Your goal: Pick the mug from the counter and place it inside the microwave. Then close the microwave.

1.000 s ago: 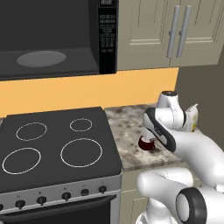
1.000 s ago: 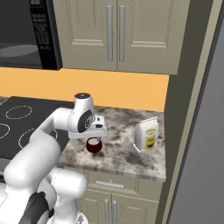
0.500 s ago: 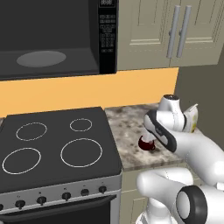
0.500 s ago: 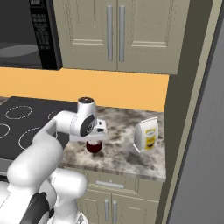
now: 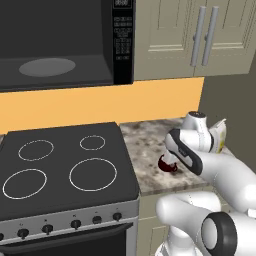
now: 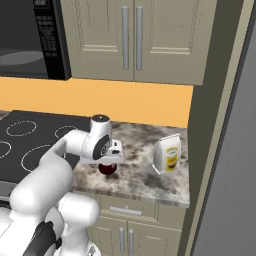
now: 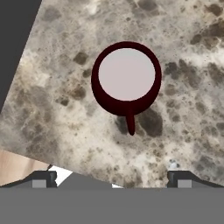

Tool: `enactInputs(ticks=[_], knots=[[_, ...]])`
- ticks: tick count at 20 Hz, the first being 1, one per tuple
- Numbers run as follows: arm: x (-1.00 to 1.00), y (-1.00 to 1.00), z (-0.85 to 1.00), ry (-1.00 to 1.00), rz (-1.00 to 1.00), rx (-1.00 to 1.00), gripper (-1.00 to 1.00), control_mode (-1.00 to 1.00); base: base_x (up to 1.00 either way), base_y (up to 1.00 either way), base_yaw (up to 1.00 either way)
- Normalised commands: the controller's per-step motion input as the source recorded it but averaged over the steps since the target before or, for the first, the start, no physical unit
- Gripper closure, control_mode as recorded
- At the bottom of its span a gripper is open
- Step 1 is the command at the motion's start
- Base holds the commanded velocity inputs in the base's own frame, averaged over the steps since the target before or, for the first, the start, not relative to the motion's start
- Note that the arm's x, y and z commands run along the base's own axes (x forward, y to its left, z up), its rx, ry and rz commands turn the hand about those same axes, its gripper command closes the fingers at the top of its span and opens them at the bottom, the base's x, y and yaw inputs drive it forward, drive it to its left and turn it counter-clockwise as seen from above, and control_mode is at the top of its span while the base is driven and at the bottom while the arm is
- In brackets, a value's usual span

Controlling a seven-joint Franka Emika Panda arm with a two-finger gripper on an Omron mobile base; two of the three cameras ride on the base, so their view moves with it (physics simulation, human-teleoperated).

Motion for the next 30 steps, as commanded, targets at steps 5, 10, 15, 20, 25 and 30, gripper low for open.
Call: enactInputs(ticks=[5, 10, 15, 20, 25, 30], knots=[[0.02, -0.03, -0.1, 0.0, 0.0, 0.0, -1.0, -1.0, 0.0, 0.0, 0.0], [0.03, -0.02, -0.03, 0.0, 0.0, 0.0, -1.0, -1.0, 0.0, 0.0, 0.0], [0.11, -0.08, 0.0, 0.0, 0.0, 0.0, -1.0, -1.0, 0.0, 0.0, 0.0], [0.06, -0.03, 0.0, 0.0, 0.0, 0.0, -1.0, -1.0, 0.0, 0.0, 0.0], [0.14, 0.0, -0.01, 0.0, 0.0, 0.0, -1.0, -1.0, 0.0, 0.0, 0.0], [0.18, 0.0, -0.02, 0.0, 0.0, 0.0, -1.0, -1.0, 0.0, 0.0, 0.0]])
